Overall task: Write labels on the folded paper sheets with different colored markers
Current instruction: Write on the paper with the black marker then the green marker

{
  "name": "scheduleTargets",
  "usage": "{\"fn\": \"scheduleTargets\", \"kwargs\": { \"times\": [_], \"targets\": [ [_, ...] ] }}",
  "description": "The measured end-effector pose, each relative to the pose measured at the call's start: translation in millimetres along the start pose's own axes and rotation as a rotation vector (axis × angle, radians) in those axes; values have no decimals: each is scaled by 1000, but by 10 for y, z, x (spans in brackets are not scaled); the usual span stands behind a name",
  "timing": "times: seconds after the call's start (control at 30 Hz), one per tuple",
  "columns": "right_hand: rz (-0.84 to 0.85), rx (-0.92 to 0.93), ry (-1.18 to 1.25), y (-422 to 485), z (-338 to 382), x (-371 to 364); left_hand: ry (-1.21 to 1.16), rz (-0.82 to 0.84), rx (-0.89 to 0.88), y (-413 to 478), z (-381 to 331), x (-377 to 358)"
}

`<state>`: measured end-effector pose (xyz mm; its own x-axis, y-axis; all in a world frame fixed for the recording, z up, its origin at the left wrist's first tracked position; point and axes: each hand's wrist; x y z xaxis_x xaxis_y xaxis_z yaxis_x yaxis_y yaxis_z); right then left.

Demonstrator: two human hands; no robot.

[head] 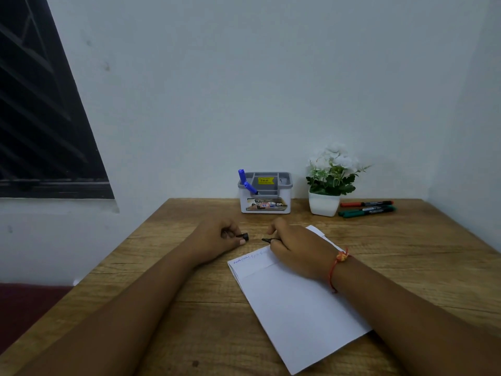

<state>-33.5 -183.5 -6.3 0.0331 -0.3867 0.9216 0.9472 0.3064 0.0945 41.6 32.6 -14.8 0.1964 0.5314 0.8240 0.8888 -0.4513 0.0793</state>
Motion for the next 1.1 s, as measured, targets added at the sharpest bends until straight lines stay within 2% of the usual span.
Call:
{"fn": "scheduleTargets", "kwargs": {
  "times": [0.17,0.27,0.37,0.5,0.6,0.7,0.8,1.0,1.1],
  "targets": [
    [-6,10,-16,-6,12,16,-74,28,-14,-28,-41,16],
    [-25,30,-25,6,-9,20,-126,183,-86,-76,-102,46],
    [-36,68,59,35,-69,13,-34,316,-152,-104,-149,40],
    [-46,53,391,56,-175,28,-15,366,-136,-81,-121,35],
    [-114,-12,667,57,-200,114,-15,404,-142,-82,-104,43],
    [-189,-101,1101,62,-216,194,-13,413,-156,-90,-109,45],
    [-188,-195,1443,57,-199,223,-19,414,-157,-100,-113,55],
    [-105,-190,1687,46,-136,209,-8,429,-159,-99,-131,60],
    [-71,-185,1717,46,-124,190,0,437,-156,-101,-126,66]
  ]
}}
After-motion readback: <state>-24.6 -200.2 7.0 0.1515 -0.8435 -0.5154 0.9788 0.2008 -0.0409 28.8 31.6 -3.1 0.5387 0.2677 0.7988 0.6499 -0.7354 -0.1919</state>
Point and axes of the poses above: each hand's wrist, its own y-axis towards the middle knuckle, its own x-axis out of the back of the hand, z = x × y, and after that the axes turned 8 degrees about z, right-handed
